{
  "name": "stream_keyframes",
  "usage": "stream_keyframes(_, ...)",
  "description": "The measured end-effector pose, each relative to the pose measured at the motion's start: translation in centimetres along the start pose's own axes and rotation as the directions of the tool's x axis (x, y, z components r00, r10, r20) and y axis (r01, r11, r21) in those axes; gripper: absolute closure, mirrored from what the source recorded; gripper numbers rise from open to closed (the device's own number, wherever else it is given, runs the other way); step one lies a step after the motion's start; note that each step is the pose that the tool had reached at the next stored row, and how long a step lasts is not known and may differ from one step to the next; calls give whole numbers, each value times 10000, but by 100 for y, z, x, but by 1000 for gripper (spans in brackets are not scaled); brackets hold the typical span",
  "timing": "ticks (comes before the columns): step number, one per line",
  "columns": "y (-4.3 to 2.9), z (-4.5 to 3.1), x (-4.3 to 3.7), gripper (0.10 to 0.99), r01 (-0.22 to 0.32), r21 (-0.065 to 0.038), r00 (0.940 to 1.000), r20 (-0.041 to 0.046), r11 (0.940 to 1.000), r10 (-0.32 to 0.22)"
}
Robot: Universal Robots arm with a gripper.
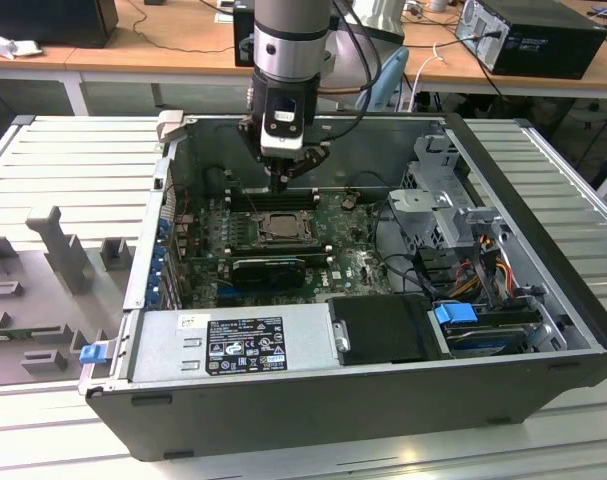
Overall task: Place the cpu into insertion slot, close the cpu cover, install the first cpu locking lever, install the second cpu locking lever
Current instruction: 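Install the first cpu locking lever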
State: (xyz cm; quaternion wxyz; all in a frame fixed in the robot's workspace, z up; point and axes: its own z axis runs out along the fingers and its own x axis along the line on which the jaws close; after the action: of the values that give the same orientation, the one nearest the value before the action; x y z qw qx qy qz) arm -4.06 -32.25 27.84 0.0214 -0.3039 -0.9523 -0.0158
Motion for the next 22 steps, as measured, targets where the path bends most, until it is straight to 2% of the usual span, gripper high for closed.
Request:
stream_keyframes(3,0,2,0,980,441,22,9990,-8,9990,-441)
stream_keyframes(6,0,4,0,980,949,47,9955,-18,9955,-949)
stream_keyframes(8,0,6,0,980,1492,74,9888,-31,9888,-1492)
stream_keyframes(12,0,7,0,980,2122,102,9772,-48,9772,-2121)
stream_keyframes(14,0,8,0,980,2522,121,9677,-60,9676,-2522)
stream_keyframes(15,0,9,0,980,2832,134,9591,-69,9590,-2831)
stream_keyframes(18,0,9,-1,980,3217,150,9468,-74,9467,-3217)
stream_keyframes(22,-44,16,60,980,3261,107,9453,70,9453,-3262)
